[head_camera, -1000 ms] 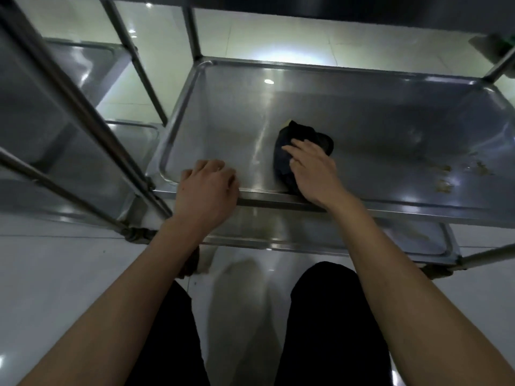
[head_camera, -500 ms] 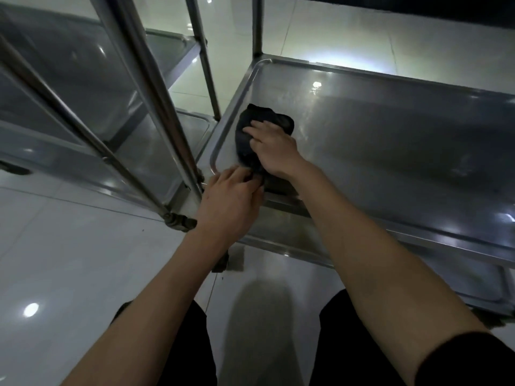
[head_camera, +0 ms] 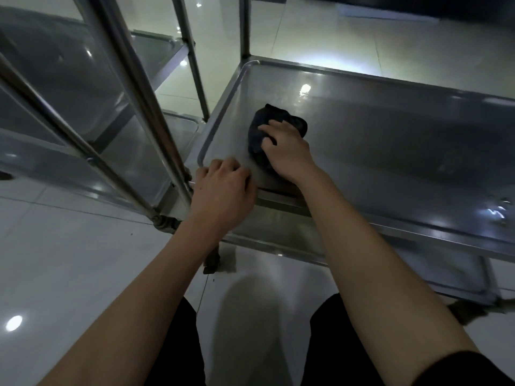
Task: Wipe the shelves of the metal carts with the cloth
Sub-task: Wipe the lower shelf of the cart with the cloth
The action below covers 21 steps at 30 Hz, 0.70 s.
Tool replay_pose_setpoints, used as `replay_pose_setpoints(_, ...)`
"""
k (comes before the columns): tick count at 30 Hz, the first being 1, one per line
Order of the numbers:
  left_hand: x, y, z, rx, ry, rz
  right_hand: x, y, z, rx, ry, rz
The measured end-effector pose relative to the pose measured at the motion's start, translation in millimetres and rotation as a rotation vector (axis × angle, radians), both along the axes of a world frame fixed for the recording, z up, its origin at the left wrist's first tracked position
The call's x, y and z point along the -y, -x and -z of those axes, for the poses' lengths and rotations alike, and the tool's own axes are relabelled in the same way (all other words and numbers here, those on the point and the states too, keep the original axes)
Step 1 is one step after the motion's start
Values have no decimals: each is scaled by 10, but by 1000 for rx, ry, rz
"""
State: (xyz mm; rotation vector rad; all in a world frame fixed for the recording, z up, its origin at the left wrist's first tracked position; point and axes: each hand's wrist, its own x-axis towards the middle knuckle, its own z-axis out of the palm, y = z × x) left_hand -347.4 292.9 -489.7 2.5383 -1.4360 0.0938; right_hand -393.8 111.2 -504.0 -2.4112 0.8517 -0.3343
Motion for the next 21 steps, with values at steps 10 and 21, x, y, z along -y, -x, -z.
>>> replay_pose_setpoints(10, 1212, 816, -151, -81, -90, 315, 862, 1794, -71, -56, 3, 342)
replay_pose_setpoints(21, 1465, 1078, 8, -43, -133, 338, 1342, 2607, 34, -145, 76, 496)
